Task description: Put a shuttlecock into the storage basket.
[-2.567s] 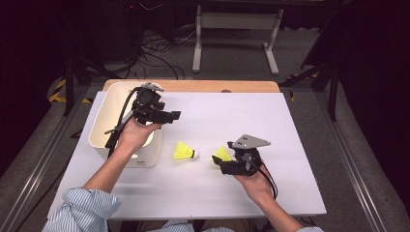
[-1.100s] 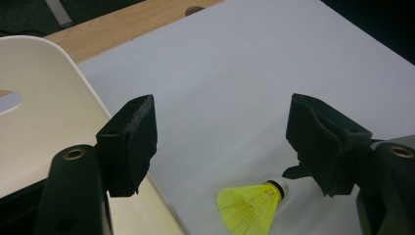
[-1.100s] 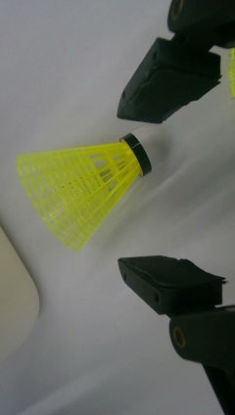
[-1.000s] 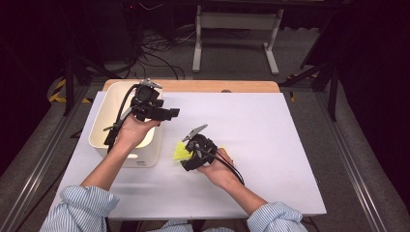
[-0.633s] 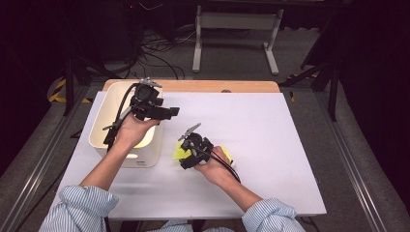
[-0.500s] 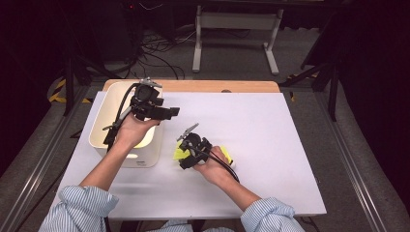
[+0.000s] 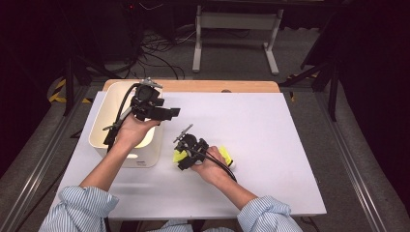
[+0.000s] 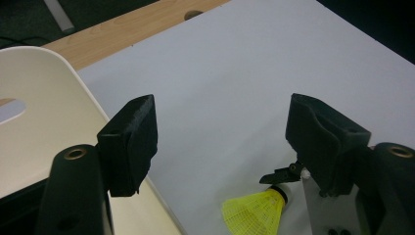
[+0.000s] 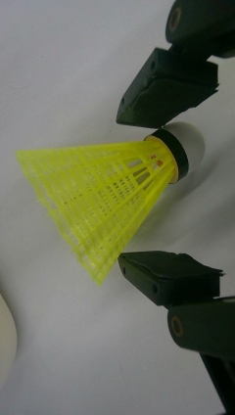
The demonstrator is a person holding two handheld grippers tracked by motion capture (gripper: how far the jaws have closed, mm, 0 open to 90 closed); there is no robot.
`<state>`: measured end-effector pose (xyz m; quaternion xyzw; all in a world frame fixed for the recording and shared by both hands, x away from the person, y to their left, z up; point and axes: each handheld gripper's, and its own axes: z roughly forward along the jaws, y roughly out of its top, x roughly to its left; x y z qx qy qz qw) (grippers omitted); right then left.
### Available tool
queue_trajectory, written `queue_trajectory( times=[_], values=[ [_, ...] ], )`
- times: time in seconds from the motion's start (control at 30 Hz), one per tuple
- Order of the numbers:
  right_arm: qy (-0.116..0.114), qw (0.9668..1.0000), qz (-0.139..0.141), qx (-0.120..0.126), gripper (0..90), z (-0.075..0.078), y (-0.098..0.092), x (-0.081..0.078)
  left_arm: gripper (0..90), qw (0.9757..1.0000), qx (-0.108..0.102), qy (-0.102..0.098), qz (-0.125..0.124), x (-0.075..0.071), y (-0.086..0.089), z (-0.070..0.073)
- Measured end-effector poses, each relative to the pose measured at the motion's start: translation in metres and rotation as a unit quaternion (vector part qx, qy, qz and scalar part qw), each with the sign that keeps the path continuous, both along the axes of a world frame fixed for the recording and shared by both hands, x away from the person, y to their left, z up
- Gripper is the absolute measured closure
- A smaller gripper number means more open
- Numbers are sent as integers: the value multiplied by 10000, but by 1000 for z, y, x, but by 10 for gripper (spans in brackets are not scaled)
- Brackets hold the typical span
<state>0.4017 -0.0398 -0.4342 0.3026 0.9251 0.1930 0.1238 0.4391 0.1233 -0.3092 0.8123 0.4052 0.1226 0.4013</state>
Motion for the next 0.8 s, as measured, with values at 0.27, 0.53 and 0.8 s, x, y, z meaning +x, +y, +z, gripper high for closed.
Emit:
queue_trajectory(
  times=[0.27, 0.53, 0.8],
  values=[
    [21, 9998, 121, -142, 390, -4, 2, -1, 289, 10000, 34, 36, -5, -1, 0, 0],
    [56, 9996, 177, -217, 520, -4, 1, -3, 289, 10000, 40, 40, -1, 0, 1, -1],
    [69, 9996, 204, -209, 603, -5, 0, -5, 289, 9999, 75, 67, -20, 0, -2, -2]
  ],
)
